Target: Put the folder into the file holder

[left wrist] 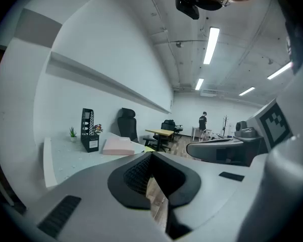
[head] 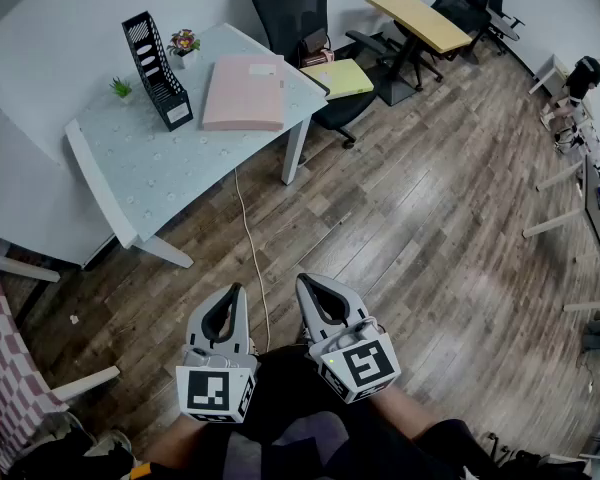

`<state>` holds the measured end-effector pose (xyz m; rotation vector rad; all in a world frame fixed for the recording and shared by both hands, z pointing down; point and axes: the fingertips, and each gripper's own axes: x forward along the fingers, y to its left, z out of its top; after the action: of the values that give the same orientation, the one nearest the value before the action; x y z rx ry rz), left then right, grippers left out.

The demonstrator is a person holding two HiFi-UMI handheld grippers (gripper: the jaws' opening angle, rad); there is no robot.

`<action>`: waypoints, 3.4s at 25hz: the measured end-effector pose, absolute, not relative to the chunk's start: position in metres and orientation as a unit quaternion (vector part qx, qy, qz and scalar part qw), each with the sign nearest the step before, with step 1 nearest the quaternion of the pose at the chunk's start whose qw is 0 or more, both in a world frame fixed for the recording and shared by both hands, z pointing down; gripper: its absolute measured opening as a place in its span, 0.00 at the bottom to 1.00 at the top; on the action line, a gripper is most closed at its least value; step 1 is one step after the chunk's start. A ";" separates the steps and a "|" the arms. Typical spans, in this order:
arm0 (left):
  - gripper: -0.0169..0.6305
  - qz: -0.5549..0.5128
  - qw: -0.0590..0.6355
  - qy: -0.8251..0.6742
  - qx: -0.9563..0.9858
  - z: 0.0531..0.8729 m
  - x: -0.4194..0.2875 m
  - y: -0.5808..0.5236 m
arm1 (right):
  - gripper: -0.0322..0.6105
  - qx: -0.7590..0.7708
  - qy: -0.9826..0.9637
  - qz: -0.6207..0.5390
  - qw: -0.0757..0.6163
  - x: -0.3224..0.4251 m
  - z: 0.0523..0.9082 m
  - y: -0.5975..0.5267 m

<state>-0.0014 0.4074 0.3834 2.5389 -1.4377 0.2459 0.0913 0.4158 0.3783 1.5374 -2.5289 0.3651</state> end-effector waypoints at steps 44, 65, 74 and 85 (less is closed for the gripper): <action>0.04 0.081 0.111 -0.560 0.817 0.391 -0.024 0.293 | 0.07 0.503 -0.853 0.123 0.059 0.110 0.385 0.276; 0.04 0.122 0.117 -0.589 0.791 0.399 0.070 0.192 | 0.07 0.464 -0.871 0.153 0.050 0.200 0.404 0.159; 0.04 0.124 0.133 -0.556 0.811 0.414 0.071 0.130 | 0.07 0.474 -0.865 0.148 0.071 0.187 0.411 0.111; 0.04 0.122 0.154 -0.520 0.831 0.419 0.030 0.035 | 0.07 0.499 -0.844 0.164 0.107 0.153 0.412 0.033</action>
<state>0.0296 0.0348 0.4191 2.3817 -1.4908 0.3498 0.1530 0.0326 0.4122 1.4709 -2.4854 0.4832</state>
